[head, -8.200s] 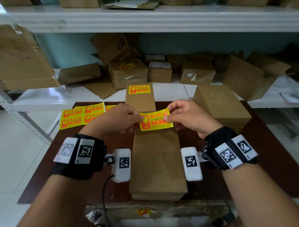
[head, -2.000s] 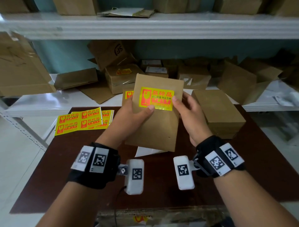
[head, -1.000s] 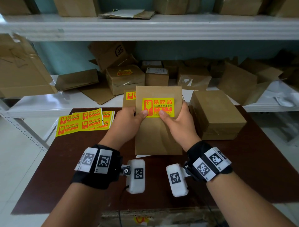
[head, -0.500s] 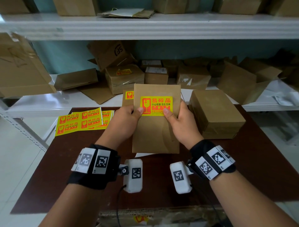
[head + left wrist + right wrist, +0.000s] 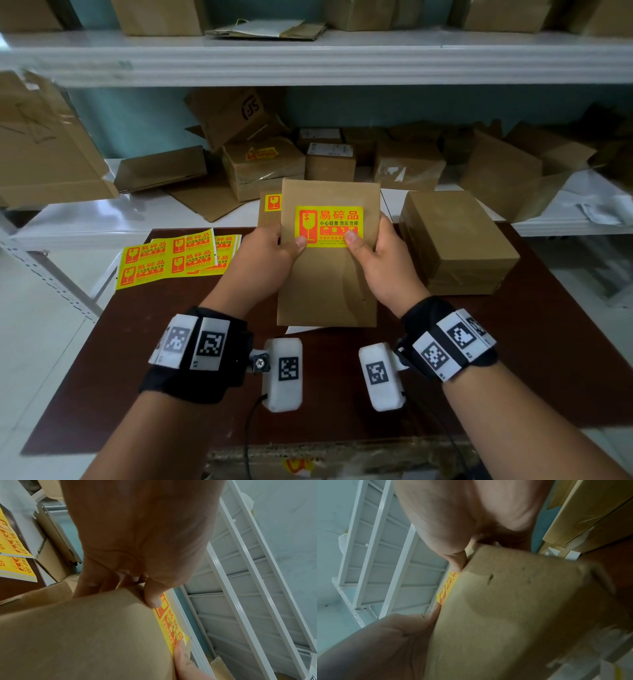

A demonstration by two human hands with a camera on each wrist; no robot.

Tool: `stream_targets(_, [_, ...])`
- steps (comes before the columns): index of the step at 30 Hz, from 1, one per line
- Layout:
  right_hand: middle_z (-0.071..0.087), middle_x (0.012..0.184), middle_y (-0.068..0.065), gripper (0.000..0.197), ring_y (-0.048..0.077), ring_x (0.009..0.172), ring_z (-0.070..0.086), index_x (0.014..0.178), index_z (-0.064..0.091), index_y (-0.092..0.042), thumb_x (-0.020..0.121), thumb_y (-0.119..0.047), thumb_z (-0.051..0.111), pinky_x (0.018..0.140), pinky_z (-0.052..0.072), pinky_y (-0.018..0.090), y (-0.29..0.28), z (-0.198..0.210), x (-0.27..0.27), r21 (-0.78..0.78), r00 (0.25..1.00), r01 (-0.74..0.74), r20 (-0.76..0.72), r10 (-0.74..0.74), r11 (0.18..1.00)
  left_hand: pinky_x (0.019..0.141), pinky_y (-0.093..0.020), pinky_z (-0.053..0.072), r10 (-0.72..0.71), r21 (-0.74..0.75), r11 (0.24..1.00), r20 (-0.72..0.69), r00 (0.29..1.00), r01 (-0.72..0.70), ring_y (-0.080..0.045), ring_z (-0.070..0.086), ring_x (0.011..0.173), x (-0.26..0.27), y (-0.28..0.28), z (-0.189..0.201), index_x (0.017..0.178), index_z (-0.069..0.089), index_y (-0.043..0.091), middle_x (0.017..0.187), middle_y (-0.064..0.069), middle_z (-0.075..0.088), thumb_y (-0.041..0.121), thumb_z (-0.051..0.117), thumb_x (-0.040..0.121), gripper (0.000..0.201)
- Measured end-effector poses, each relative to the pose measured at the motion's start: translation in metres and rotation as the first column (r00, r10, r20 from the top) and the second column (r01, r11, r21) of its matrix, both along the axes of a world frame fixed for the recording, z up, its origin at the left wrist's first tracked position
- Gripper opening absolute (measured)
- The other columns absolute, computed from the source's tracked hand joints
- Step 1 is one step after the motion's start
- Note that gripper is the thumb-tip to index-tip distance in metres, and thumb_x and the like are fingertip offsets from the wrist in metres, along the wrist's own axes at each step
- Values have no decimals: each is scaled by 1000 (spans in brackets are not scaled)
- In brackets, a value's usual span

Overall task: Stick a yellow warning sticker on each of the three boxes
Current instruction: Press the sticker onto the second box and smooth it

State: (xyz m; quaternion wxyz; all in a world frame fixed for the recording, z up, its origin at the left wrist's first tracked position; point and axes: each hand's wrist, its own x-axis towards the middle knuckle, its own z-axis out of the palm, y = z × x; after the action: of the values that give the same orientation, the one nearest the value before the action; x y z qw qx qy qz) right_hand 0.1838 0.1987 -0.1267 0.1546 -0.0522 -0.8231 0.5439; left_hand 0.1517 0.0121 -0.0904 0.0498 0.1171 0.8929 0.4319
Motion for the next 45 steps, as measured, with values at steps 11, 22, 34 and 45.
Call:
stream_targets(11, [64,133,-4,43,11,123,60,147,47,-19,106,-29,47,109,48,42,10,4,3,24,994,-110,12,110,994,92,-50,54,-19,78,997,61,998,14,-25,65,103,-3,-14,4,119,67,13,112,-5,71,25,49,103,26])
stream_targets(22, [66,116,-17,80,-1,108,63,143,45,-22,77,-55,78,97,55,32,5,15,4,-50,998,-3,66,7,999,91,-45,55,-27,68,997,51,998,23,-23,65,106,-1,-13,6,125,66,17,115,-2,70,28,53,102,28])
stream_targets(34, [60,105,-22,97,5,104,63,144,38,-35,62,-61,85,93,57,36,17,15,3,121,992,118,-48,-113,986,93,-47,55,-100,-27,995,13,995,100,-20,61,109,6,-4,4,132,61,24,123,2,66,31,53,102,32])
stream_targets(45, [68,109,-19,71,1,104,66,146,48,-27,83,-42,79,92,59,37,19,12,4,33,989,127,-84,-124,991,89,-48,56,-104,7,995,33,994,104,-18,63,105,5,-6,1,132,61,23,120,3,67,32,51,102,32])
